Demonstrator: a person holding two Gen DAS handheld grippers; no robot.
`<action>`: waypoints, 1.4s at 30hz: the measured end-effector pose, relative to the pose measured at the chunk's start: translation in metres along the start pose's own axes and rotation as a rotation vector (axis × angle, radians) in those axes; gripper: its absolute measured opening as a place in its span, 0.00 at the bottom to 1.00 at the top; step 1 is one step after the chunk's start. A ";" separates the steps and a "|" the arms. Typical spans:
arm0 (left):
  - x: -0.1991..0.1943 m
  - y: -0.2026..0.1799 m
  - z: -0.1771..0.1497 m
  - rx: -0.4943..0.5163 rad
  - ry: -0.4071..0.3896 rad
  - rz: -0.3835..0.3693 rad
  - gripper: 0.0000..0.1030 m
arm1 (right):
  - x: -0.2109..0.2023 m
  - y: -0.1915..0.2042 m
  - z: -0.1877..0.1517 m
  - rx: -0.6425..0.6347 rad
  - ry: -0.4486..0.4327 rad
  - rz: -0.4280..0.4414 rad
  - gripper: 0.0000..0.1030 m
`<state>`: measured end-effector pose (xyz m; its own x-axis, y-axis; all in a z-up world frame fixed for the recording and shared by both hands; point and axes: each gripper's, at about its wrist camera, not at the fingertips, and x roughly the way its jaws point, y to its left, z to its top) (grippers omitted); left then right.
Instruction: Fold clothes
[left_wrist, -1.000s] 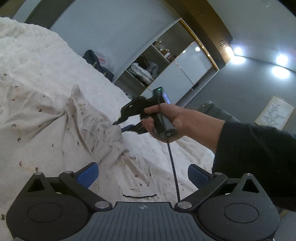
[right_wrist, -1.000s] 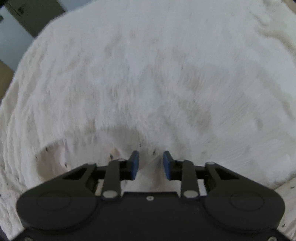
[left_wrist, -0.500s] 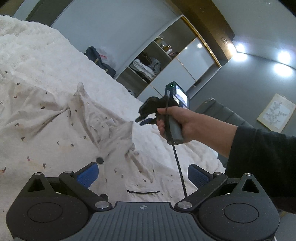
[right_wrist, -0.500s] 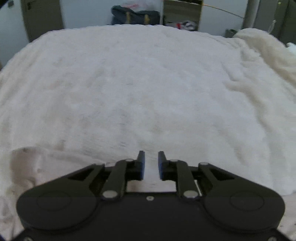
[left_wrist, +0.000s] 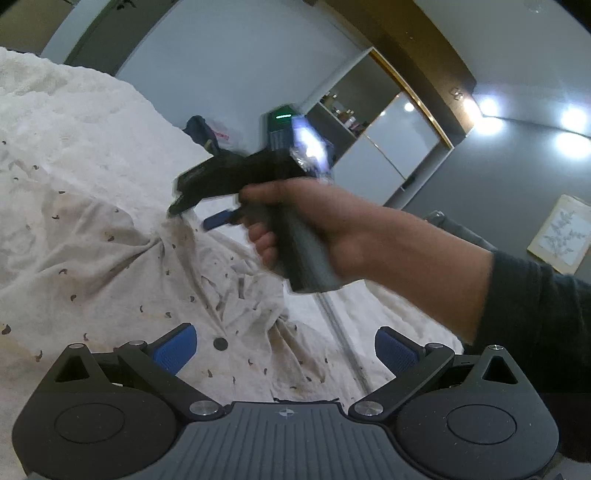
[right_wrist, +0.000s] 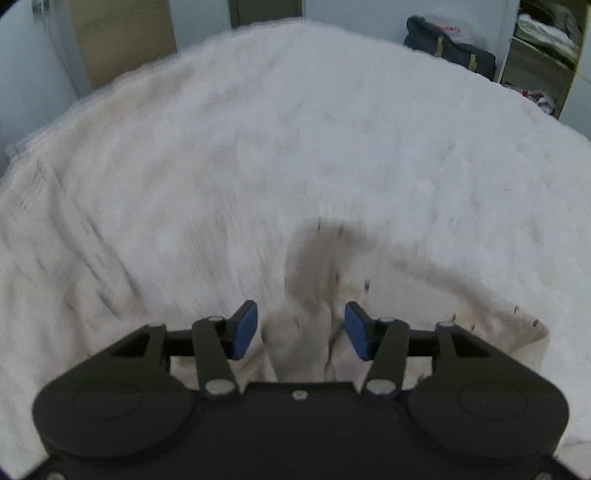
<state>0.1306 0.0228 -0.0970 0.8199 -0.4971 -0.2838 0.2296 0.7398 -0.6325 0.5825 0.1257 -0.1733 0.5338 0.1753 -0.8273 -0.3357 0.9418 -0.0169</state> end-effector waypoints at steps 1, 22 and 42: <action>0.000 0.000 0.000 0.001 0.000 0.000 0.99 | -0.002 -0.002 -0.003 0.017 -0.002 -0.002 0.03; -0.045 0.024 0.018 -0.076 -0.115 0.048 0.99 | -0.011 -0.021 -0.058 0.097 -0.072 -0.183 0.43; -0.173 0.125 0.054 -0.474 -0.334 0.630 0.99 | -0.012 0.418 0.000 -0.845 -0.360 0.165 0.62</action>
<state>0.0457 0.2258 -0.0885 0.8497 0.1579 -0.5030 -0.5030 0.5287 -0.6837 0.4360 0.5177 -0.1703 0.5902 0.5000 -0.6337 -0.8064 0.4007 -0.4349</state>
